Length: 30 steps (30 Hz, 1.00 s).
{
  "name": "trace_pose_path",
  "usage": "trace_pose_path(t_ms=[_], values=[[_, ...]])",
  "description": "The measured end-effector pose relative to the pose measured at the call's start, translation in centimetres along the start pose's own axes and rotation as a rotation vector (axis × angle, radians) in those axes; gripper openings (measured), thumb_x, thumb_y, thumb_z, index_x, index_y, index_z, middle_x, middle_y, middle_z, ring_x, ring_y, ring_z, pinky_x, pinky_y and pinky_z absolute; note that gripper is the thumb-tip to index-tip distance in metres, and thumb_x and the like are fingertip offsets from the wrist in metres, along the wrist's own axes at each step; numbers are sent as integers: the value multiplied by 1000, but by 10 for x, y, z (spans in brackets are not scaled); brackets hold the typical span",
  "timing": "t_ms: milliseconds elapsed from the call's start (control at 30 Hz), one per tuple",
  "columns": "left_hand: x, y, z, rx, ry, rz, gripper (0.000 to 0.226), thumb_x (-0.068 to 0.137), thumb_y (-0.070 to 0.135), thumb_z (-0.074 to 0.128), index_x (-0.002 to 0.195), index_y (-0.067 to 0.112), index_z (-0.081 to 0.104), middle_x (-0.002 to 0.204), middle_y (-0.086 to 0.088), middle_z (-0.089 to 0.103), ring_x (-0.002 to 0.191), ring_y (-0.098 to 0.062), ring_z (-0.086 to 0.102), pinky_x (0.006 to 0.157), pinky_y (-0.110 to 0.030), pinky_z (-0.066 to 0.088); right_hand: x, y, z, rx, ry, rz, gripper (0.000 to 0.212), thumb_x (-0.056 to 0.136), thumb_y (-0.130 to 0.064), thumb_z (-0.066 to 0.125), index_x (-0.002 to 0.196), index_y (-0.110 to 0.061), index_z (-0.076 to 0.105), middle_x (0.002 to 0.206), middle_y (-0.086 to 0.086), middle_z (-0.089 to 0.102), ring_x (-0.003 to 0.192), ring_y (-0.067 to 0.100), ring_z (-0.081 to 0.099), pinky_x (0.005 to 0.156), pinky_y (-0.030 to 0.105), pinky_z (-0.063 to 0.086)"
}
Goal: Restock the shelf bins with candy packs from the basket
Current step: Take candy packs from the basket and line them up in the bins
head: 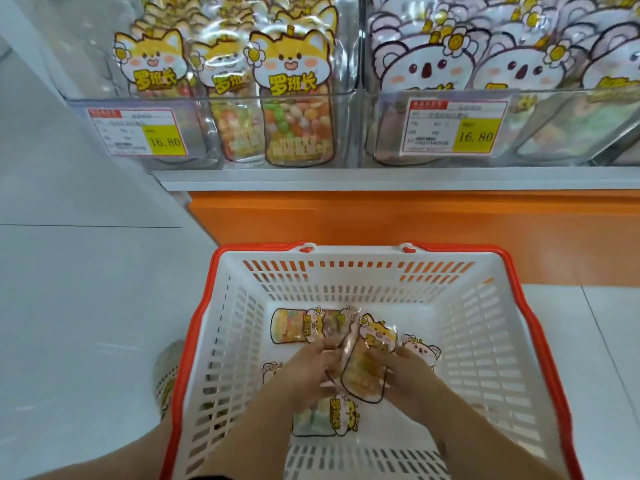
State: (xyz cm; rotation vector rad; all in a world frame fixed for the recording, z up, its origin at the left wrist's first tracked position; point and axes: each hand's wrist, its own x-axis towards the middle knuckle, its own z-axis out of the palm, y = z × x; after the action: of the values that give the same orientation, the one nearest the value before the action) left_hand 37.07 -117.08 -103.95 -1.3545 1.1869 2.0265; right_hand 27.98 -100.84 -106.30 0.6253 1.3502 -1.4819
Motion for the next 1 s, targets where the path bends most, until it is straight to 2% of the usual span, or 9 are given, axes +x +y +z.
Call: trace_pose_path(t_ms=[100, 167, 267, 433, 567, 667, 767, 900, 1000], values=[[21, 1, 5, 236, -8, 51, 18, 104, 23, 51, 112, 22, 67, 105, 1, 70, 97, -17, 65, 81, -34, 54, 10, 6, -10, -8, 57, 28, 27, 87, -1, 70, 113, 2, 65, 109, 21, 72, 101, 39, 69, 86, 53, 57], [45, 4, -12, 628, 202, 237, 23, 104, 25, 46, 120, 26, 63, 112, 3, 68, 92, -12, 61, 79, -30, 52, 21, 7, -16, -42, 184, 6, 29, 84, -2, 74, 112, 2, 67, 108, 20, 72, 101, 39, 69, 90, 55, 56], [79, 9, -49, 1290, 464, 440, 44, 100, 16, 45, 143, 28, 48, 142, -1, 53, 125, -23, 51, 96, -41, 51, 40, 9, -30, -104, 327, -41, 30, 79, -5, 76, 109, -6, 72, 106, 16, 73, 98, 37, 69, 89, 57, 56], [101, 20, -72, 1753, 349, 382, 65, 97, 11, 46, 156, 24, 23, 160, -6, 21, 148, -29, 21, 107, -46, 42, 41, 1, -30, -128, 300, -85, 24, 85, 2, 69, 107, -8, 71, 101, 11, 75, 96, 32, 70, 89, 51, 57], [110, 14, -72, 1871, 462, 360, 74, 90, 11, 56, 156, 18, 22, 148, -14, 35, 134, -35, 39, 102, -45, 43, 50, 4, -30, -171, 316, -81, 27, 83, -2, 71, 109, -10, 71, 104, 12, 73, 98, 33, 69, 89, 55, 56], [112, 18, -73, 1879, 504, 302, 50, 92, 25, 59, 139, 18, 42, 135, -8, 46, 124, -30, 46, 100, -42, 39, 53, 6, -31, -168, 330, -63, 27, 83, 1, 71, 109, -6, 71, 104, 16, 73, 101, 41, 68, 90, 58, 54], [110, 23, -78, 1826, 448, 397, 43, 94, 50, 58, 129, 25, 54, 128, 0, 51, 120, -23, 53, 110, -42, 31, 50, 6, -28, -192, 308, -67, 17, 87, 1, 69, 101, -8, 72, 102, 14, 73, 99, 37, 68, 93, 56, 53], [110, 27, -62, 1622, 250, 608, 41, 93, 43, 61, 132, 29, 57, 135, 4, 46, 120, -21, 51, 105, -36, 40, 49, 7, -31, -218, 306, -68, 16, 87, 0, 69, 90, -16, 72, 102, 12, 73, 101, 34, 67, 96, 55, 52], [121, 31, -42, 1719, 215, 587, 40, 93, 35, 61, 132, 28, 60, 149, 3, 41, 133, -24, 39, 107, -39, 42, 49, 6, -35, -233, 316, -70, 19, 87, 0, 70, 90, -18, 71, 101, 10, 73, 100, 33, 67, 96, 56, 52]])
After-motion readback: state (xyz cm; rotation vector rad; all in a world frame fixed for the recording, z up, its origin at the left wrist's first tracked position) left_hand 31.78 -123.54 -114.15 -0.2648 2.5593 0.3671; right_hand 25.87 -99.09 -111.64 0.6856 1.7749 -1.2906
